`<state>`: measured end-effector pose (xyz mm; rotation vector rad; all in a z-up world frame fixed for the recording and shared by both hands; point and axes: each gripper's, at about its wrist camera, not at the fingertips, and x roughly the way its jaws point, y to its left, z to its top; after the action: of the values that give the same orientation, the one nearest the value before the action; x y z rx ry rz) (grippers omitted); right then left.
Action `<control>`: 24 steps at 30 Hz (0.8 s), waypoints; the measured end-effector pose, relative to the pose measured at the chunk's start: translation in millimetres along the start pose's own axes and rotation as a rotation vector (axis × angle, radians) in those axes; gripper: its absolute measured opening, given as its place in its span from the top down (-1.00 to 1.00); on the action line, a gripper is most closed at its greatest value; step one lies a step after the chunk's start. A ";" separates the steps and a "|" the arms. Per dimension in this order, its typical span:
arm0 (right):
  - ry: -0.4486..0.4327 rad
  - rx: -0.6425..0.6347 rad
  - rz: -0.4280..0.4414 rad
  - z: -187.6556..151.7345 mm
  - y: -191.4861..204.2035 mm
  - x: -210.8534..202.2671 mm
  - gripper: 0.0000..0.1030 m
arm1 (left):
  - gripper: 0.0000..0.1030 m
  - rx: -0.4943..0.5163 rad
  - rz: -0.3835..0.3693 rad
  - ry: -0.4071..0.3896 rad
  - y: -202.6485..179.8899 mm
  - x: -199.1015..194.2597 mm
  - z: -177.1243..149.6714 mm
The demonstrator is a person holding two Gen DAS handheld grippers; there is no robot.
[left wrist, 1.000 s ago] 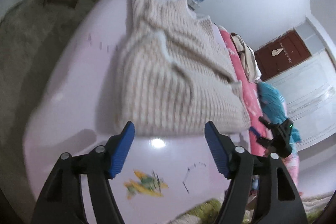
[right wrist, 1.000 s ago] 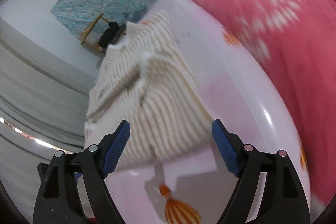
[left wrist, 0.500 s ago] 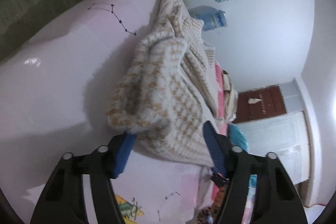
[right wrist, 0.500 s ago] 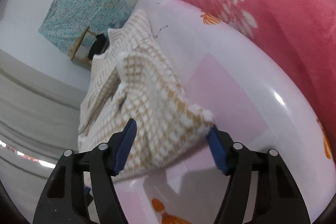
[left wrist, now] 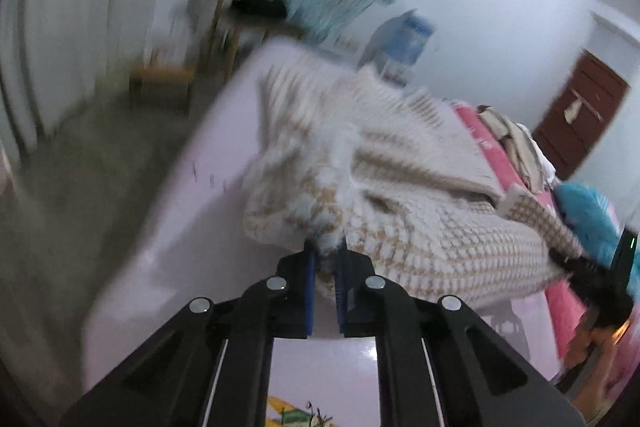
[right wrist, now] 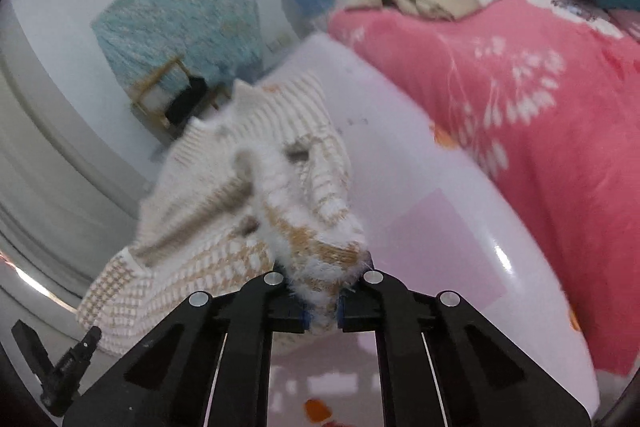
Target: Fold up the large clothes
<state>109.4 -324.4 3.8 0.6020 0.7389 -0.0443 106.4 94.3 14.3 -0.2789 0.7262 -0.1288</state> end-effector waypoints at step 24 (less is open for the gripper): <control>0.114 -0.120 -0.028 -27.4 -16.4 -76.9 -0.13 | 0.35 -0.160 0.009 0.089 100.8 -99.6 -16.3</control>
<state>31.0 -336.5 29.2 0.4825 0.8542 0.0092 23.6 208.4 36.3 -0.4249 0.8274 -0.0747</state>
